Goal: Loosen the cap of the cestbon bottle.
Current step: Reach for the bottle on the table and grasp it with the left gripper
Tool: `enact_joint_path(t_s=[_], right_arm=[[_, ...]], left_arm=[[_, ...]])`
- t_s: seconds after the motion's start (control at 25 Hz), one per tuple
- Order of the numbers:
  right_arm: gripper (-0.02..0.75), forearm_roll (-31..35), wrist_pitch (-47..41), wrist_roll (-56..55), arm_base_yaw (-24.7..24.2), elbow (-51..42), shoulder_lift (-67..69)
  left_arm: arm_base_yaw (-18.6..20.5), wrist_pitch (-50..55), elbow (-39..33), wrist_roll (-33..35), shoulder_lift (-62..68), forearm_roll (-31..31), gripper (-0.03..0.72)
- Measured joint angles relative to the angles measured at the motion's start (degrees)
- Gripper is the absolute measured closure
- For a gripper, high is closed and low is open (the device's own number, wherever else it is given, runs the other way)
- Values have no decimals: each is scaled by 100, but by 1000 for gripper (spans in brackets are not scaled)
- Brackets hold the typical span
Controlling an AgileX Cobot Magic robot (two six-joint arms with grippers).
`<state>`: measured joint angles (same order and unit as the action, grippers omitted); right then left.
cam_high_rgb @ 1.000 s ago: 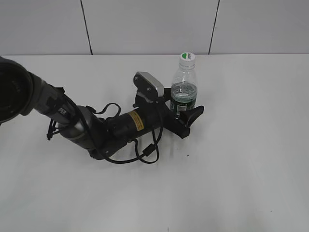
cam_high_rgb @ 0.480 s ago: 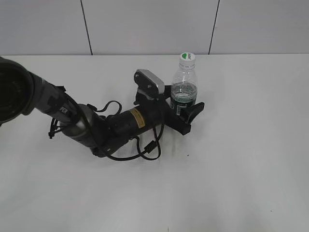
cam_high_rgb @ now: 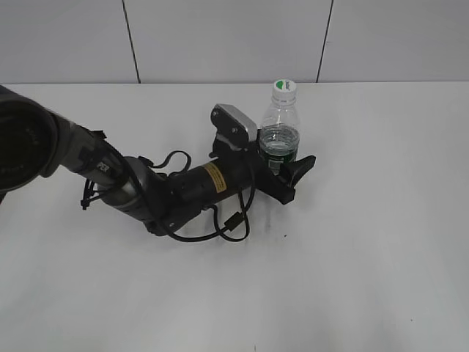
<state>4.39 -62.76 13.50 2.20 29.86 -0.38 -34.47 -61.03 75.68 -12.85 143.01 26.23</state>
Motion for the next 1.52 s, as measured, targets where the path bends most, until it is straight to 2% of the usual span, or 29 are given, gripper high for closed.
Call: enact_joint_path(t_s=[0.36, 0.84, 0.92, 1.08, 1.52], right_arm=[[150, 0, 0, 0, 0, 0, 0], [150, 0, 0, 0, 0, 0, 0], [150, 0, 0, 0, 0, 0, 0], [150, 0, 0, 0, 0, 0, 0], [150, 0, 0, 0, 0, 0, 0]], left_arm=[[0, -91, 29, 0, 0, -29, 113], [0, 40, 29, 0, 0, -250, 180], [0, 62, 29, 0, 0, -251, 200], [-30, 62, 29, 0, 0, -238, 287], [-30, 28, 29, 0, 5, -212, 287]])
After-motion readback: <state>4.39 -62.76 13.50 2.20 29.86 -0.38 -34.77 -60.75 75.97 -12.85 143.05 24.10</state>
